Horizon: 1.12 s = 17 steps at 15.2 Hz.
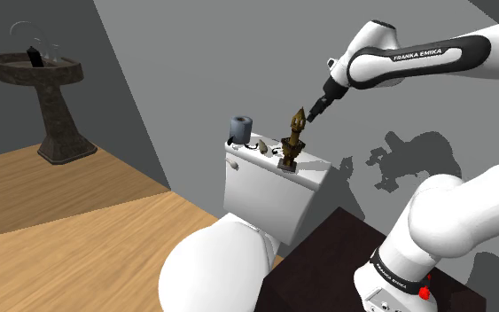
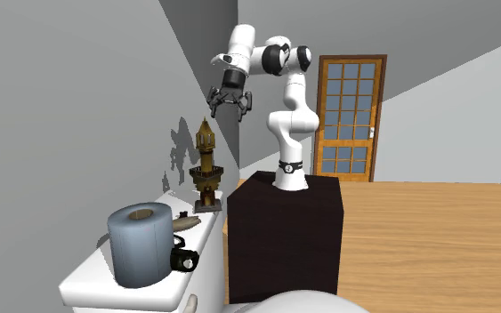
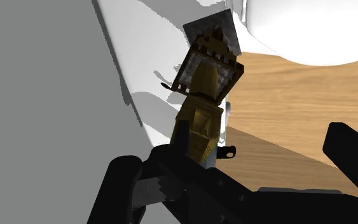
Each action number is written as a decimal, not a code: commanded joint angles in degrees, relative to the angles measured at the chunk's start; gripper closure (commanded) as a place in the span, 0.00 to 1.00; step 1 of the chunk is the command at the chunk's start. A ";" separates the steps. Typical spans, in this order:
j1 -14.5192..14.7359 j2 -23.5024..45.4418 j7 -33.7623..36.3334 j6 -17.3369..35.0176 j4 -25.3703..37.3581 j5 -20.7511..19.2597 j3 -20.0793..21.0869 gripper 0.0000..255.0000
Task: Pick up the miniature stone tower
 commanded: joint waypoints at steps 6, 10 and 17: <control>8.10 10.95 -13.67 16.09 4.24 6.17 -10.98 0.00; 8.70 12.33 -14.52 19.45 2.23 6.85 -12.10 0.00; 9.18 13.27 -15.16 21.63 0.96 7.40 -12.90 1.00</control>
